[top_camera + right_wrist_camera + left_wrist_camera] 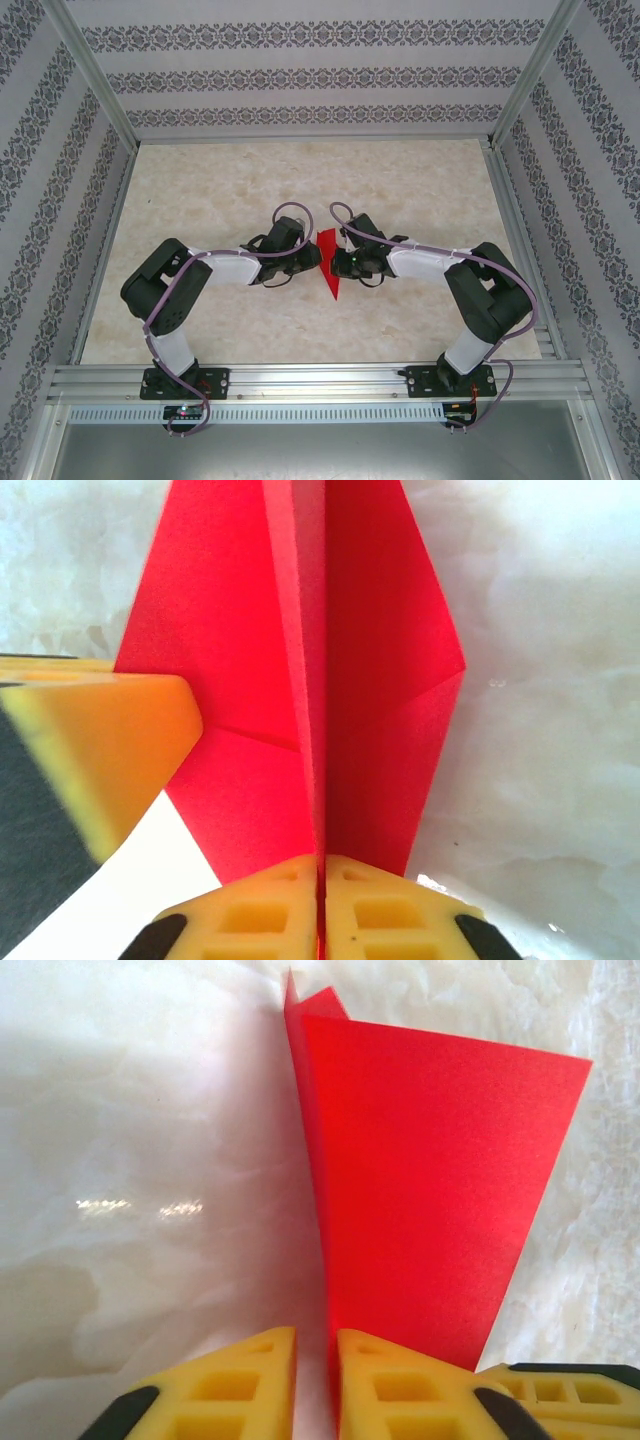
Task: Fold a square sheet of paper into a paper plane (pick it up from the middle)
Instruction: Move a paper plane to the center of the table.
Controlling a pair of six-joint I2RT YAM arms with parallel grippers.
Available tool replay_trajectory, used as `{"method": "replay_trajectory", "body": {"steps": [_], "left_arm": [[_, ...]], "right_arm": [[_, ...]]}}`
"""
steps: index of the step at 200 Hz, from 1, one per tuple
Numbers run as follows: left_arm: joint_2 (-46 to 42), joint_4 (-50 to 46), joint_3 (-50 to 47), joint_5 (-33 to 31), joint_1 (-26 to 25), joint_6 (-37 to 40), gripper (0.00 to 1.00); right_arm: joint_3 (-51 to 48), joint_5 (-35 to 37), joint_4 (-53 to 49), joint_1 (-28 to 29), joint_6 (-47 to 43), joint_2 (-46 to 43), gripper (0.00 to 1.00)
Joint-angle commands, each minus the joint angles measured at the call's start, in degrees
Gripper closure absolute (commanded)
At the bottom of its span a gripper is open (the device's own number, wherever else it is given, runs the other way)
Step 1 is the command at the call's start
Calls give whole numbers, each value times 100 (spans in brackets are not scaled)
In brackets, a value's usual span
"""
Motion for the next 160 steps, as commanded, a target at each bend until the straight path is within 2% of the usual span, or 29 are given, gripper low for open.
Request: {"method": "replay_trajectory", "body": {"steps": [1, 28, 50, 100, 160], "left_arm": [[-412, -408, 21, -233, 130, 95, 68], [-866, -1116, 51, -827, 176, 260, 46], [-1148, -1638, 79, -1345, 174, 353, 33], [-1326, -2121, 101, -1887, 171, 434, 23], [-1348, -2282, 106, -2078, 174, 432, 13]], "right_arm": [[282, 541, -521, 62, -350, -144, 92], [436, 1184, -1181, 54, -704, -412, 92], [521, 1516, -1481, 54, -881, -439, 92], [727, 1806, -1608, 59, -865, -22, 88], [814, 1517, -1341, 78, -809, 260, 81]]}}
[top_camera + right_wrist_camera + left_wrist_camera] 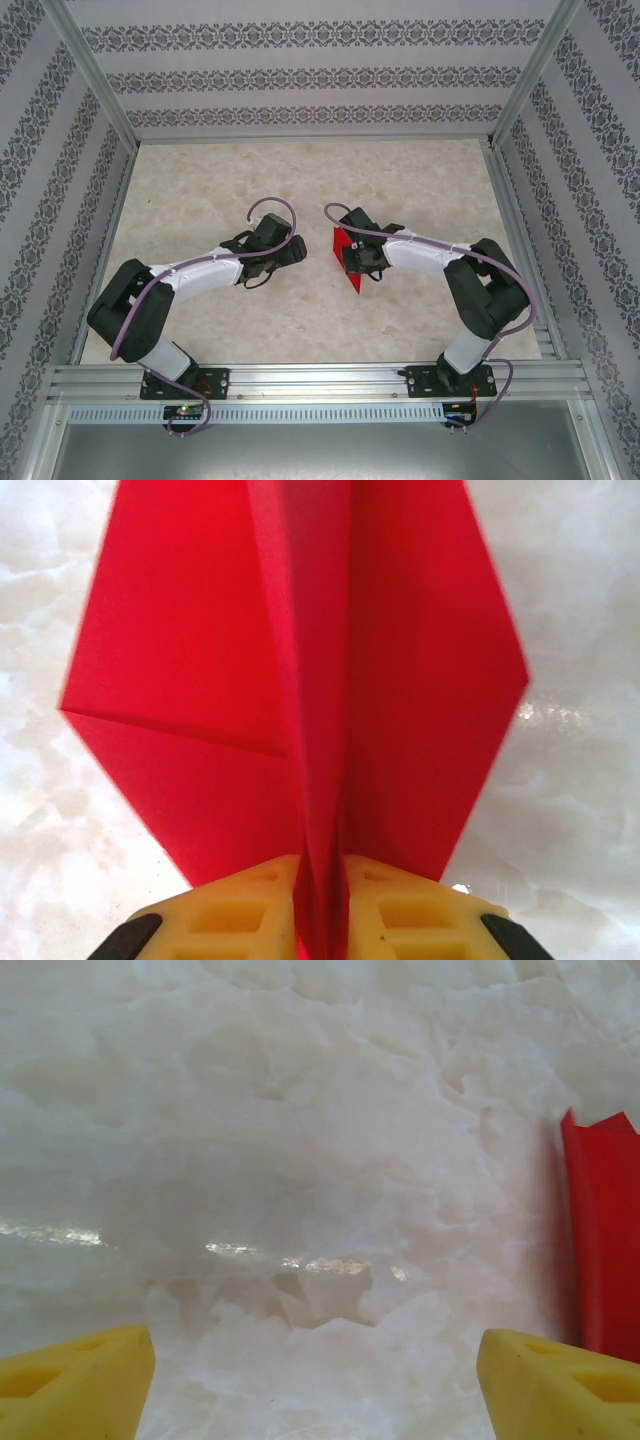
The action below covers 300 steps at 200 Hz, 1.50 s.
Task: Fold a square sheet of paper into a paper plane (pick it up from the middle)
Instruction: Move a paper plane to the center of the table.
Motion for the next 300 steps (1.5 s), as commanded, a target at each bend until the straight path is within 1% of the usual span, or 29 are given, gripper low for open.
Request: {"method": "replay_trajectory", "body": {"steps": [1, 56, 81, 130, 166, 185, 235, 263, 300], "left_arm": [[-132, -232, 96, -213, 59, 88, 13], [-140, -261, 76, -232, 65, 93, 7], [-133, -344, 103, -273, 58, 101, 0], [-120, -554, 159, -423, 65, 99, 0], [-122, -691, 198, -528, 65, 97, 0], [-121, -758, 194, -539, 62, 80, 0], [-188, -1002, 186, -644, 65, 58, 0], [-233, -1049, 170, -679, 64, 58, 0], [-239, -1052, 162, -651, 64, 62, 0]], "right_arm": [[143, -53, 157, 80, -25, 70, 81], [153, -4, 204, 125, 7, 315, 79], [147, 73, 209, 174, 44, 477, 79], [208, 285, 184, 207, 60, 555, 85], [904, 656, -62, 152, -202, 509, 88], [1415, 757, -105, 86, -281, 774, 90], [2713, 906, -403, -137, -409, 1591, 90], [3165, 973, -627, -264, -393, 2007, 89], [3456, 881, -806, -380, -356, 2394, 88]]}}
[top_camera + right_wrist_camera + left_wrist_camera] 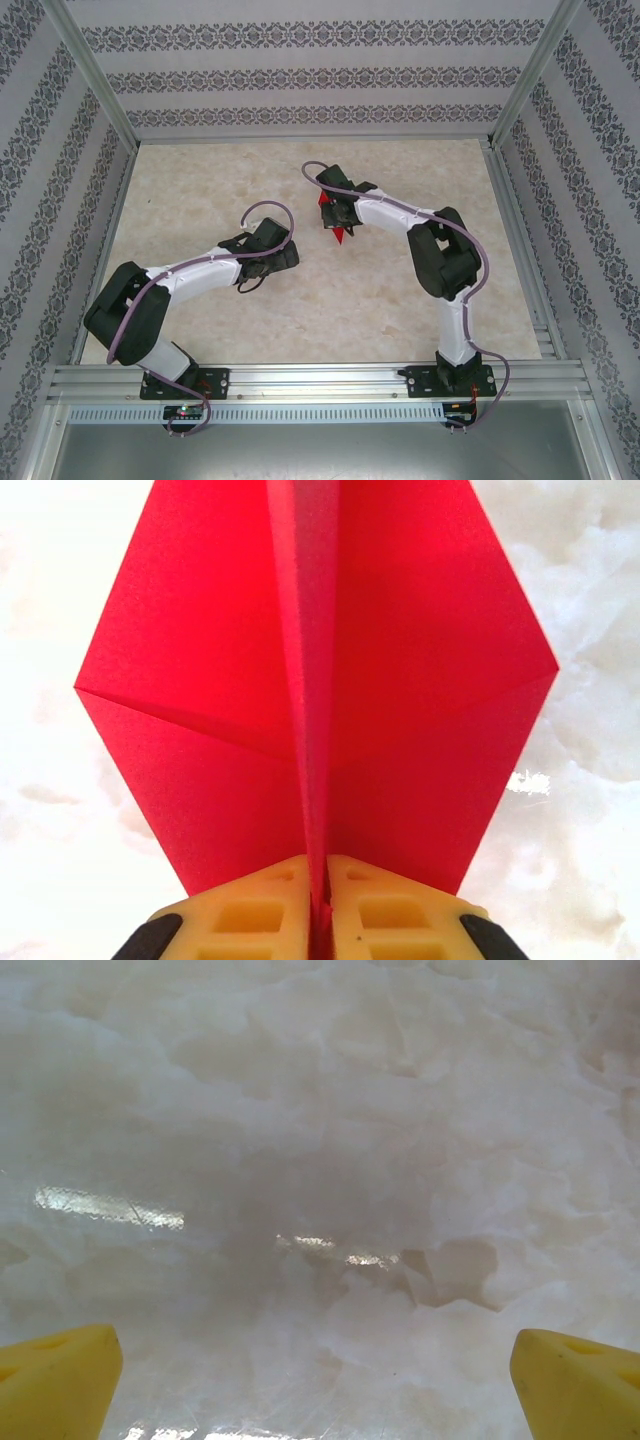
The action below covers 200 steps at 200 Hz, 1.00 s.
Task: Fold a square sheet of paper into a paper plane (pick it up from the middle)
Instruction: Move a paper plane to the center of the table.
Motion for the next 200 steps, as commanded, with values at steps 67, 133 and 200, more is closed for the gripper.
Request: {"method": "replay_trajectory", "body": {"steps": [67, 133, 200], "left_arm": [[-89, -239, 199, -117, 65, 153, 0], [-213, -695, 592, -710, 87, 360, 0], [-1010, -737, 767, -1461, 984, 1494, 0]], "right_arm": [[218, -23, -329, -116, 237, 619, 82], [370, 17, -510, -127, 361, -4, 70], [-827, 409, 339, -535, -85, -2579, 12]]}}
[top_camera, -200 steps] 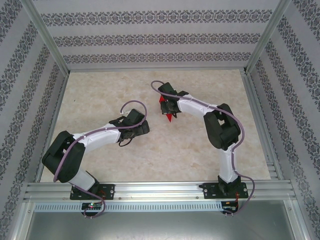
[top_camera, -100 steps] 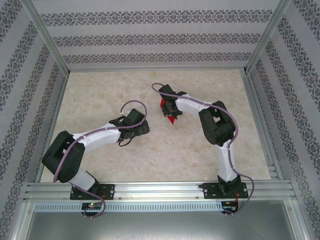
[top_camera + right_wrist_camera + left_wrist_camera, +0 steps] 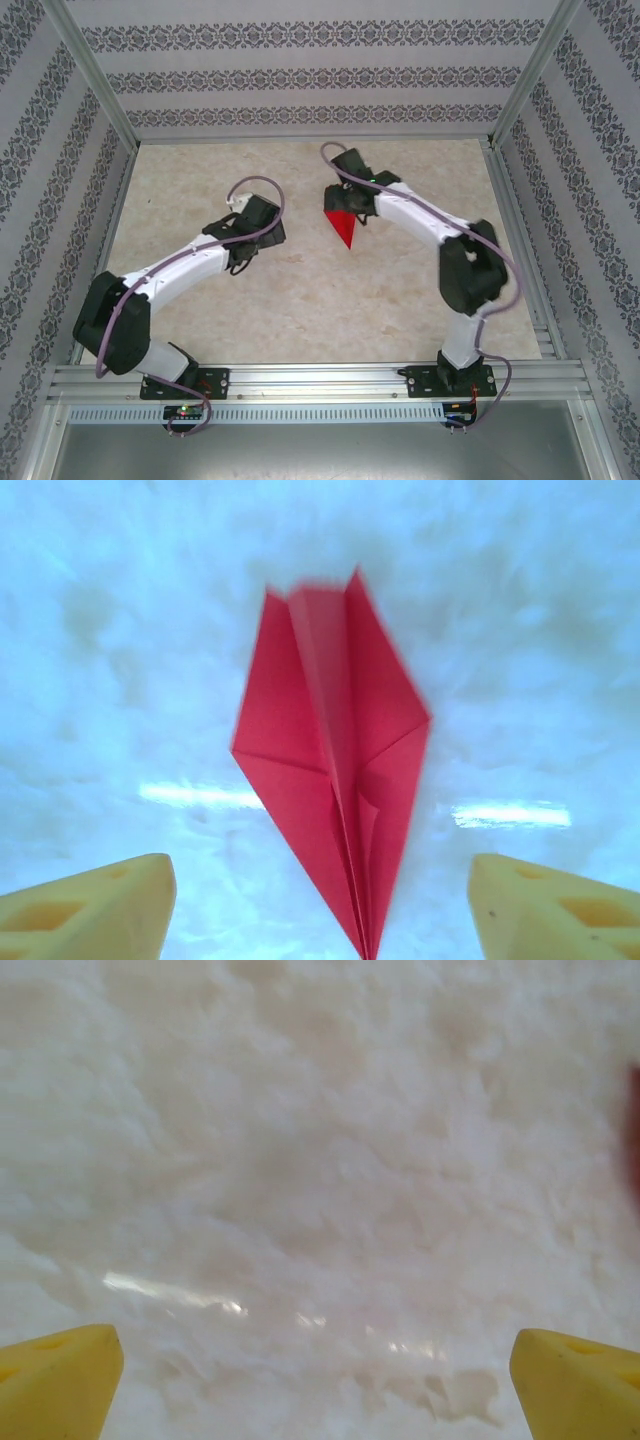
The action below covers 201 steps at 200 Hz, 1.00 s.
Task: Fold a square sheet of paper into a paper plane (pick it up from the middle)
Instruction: Move a paper plane to the center of the table, then reset both arms
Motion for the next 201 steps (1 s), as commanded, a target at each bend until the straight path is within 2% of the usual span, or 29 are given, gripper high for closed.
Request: {"method": "replay_trajectory", "body": {"steps": [1, 14, 48, 64, 74, 88, 113, 158, 182, 201], "left_arm": [[-494, 48, -89, -393, 466, 724, 0], [-795, 265, -301, -497, 751, 1035, 0], [-1483, 1102, -1072, -794, 1469, 1901, 0], [-1687, 1555, -1465, -1025, 1780, 2165, 0], [-1740, 1905, -1730, -944, 1997, 2361, 0], [-1716, 2385, -2040, -738, 2267, 2627, 0], [-1658, 3778, -2748, -205, 2457, 3343, 0], [-1044, 5440, -3339, 1051, 2869, 3856, 0], [-787, 6026, -3429, 1543, 2951, 3974, 0], [-641, 6384, -3455, 1681, 2973, 4058, 0]], "right_arm": [[-574, 378, 542, -300, -283, -1010, 11], [-1054, 447, 840, -564, -415, -1570, 2], [-2419, 701, 1639, -1494, -715, -2876, 2], [-3009, 996, 1894, -1911, -826, -3233, 2], [-3343, 1299, 2089, -2124, -900, -3340, 2], [-3805, 1631, 2433, -2409, -1031, -3350, 2], [-4669, 2066, 3764, -2676, -1249, -3075, 2], [-5411, 1497, 5897, -2836, -1671, -2363, 2], [-5461, 1132, 6326, -2826, -2085, -2264, 2], [-5546, 1039, 6703, -2835, -2331, -2212, 2]]}}
